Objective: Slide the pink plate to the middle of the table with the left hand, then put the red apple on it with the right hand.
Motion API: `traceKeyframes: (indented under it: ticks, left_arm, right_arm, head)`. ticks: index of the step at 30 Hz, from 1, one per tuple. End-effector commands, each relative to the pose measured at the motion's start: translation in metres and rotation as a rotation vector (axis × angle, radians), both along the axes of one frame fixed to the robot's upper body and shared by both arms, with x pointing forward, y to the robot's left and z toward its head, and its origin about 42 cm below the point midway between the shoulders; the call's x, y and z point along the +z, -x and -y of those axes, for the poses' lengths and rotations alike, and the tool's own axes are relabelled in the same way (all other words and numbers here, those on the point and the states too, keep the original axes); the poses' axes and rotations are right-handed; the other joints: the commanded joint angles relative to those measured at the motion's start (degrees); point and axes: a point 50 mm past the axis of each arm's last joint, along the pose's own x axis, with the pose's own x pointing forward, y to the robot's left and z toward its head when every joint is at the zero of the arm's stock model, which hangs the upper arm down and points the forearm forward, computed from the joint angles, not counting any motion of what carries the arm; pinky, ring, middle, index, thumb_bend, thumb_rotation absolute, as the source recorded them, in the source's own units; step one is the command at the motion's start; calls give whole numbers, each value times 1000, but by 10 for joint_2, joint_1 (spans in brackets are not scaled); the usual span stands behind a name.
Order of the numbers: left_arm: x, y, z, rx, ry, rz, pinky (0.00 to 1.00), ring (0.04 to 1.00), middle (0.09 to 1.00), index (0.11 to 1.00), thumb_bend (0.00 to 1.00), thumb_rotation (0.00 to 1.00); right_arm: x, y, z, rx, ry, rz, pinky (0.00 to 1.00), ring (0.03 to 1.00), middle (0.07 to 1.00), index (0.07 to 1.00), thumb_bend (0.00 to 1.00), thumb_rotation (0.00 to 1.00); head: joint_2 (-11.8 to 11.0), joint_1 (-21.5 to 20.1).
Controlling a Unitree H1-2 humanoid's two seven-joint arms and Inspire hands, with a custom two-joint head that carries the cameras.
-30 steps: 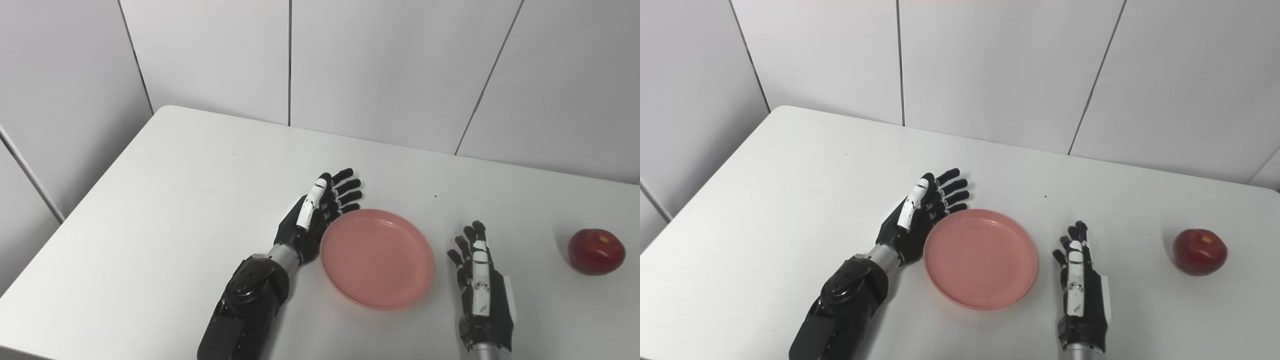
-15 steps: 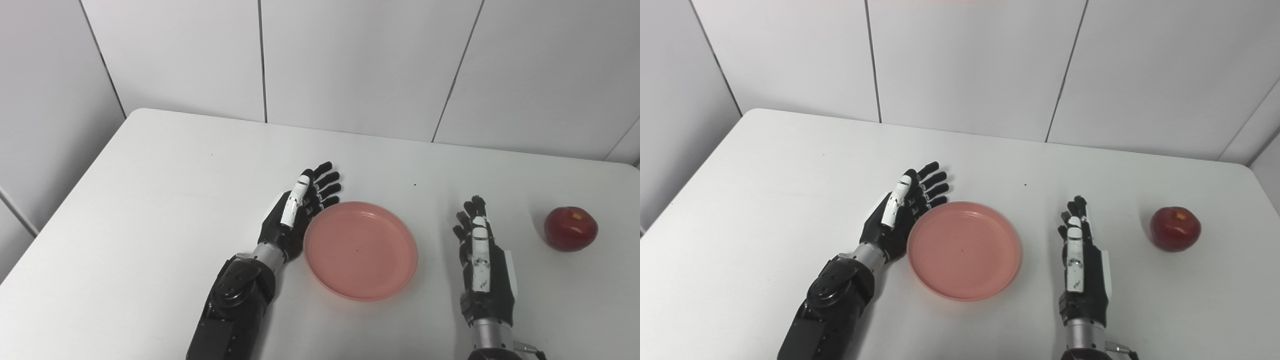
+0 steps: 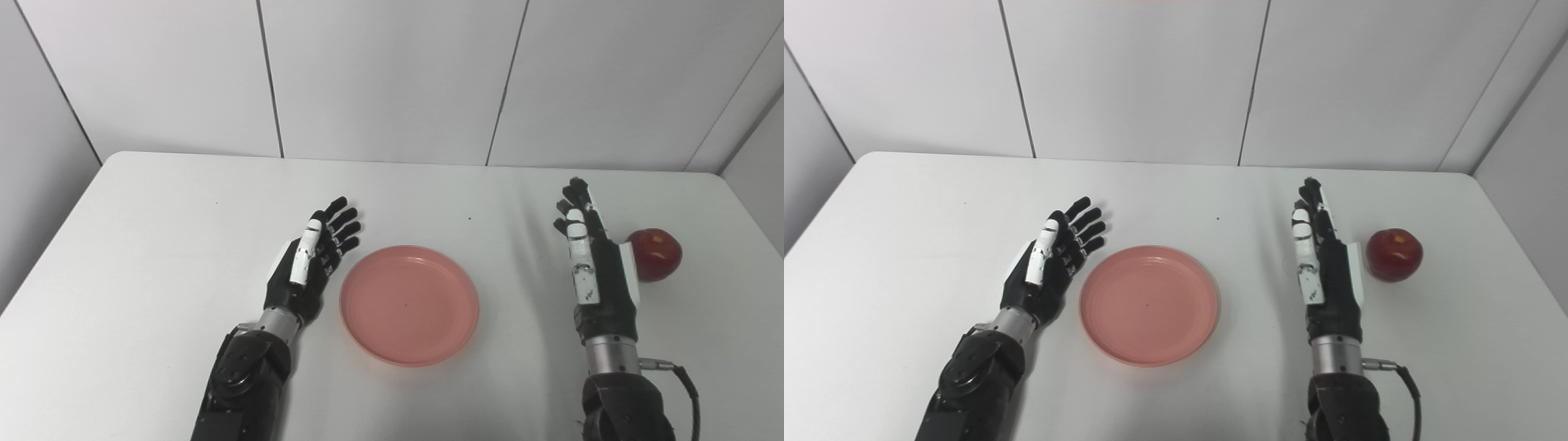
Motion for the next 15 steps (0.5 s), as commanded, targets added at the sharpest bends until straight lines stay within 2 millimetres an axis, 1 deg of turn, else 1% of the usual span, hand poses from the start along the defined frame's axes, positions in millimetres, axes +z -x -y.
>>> traceKeyframes:
  ticks: [1,2,3,4,5,6,7,8,9,12,13,14,15]
  left_arm:
    - [-23,9,-10,20,-9,-103,916,908,908,888,362,1000]
    - [-24,9,-12,18,-8,-102,915,909,908,888,363,1000]
    - [-25,9,-14,17,-7,-101,916,910,909,890,365,1000]
    - [-26,10,-16,15,-6,-99,917,910,910,891,366,1000]
    - [-26,10,-17,13,-6,-98,923,911,912,891,366,1000]
    - [-28,9,-19,13,-3,-97,925,912,912,892,367,1000]
    - [-29,9,-20,14,-1,-96,927,912,910,888,364,1000]
    - [-29,9,-22,13,-2,-95,928,911,909,885,362,1000]
    - [-29,9,-23,13,-3,-95,931,914,913,888,358,1000]
    - [-31,7,-27,8,3,-99,932,915,912,887,358,1000]
    - [-31,7,-28,7,4,-100,930,914,913,889,355,1000]
    - [-33,6,-30,6,3,-97,929,914,913,889,353,1000]
    - [-34,6,-32,6,1,-95,926,913,913,890,354,1000]
  right_arm:
    - [26,-6,6,-54,74,97,838,896,905,907,514,952]
    - [30,-6,8,-73,114,106,829,892,902,903,533,941]
    - [33,-7,10,-88,141,112,811,884,901,901,585,928]
    - [36,-6,11,-121,195,118,802,880,901,899,611,921]
    - [38,-5,12,-145,233,122,780,866,892,892,669,948]
    - [42,-3,12,-173,276,132,773,861,888,890,689,957]
    - [45,-1,12,-193,303,138,778,859,885,888,708,957]
    - [49,0,13,-212,325,149,781,858,882,887,720,957]
    - [52,1,13,-225,340,155,767,855,886,891,754,926]
    - [61,3,18,-290,381,182,759,850,883,895,797,837]
    - [63,4,19,-310,390,187,775,851,882,899,820,775]
    - [66,4,22,-333,407,194,780,851,881,900,828,753]
    - [69,4,26,-352,418,196,786,855,882,905,835,709]
  head:
    - [0,0]
    - [-2,-14]
    - [-2,-14]
    - [-3,-23]
    - [-3,-23]
    - [-6,-42]
    - [-6,-42]
    - [-8,-55]
    - [-8,-57]
    - [-14,-78]
    - [-14,-80]
    - [-18,-90]
    - [-18,-91]
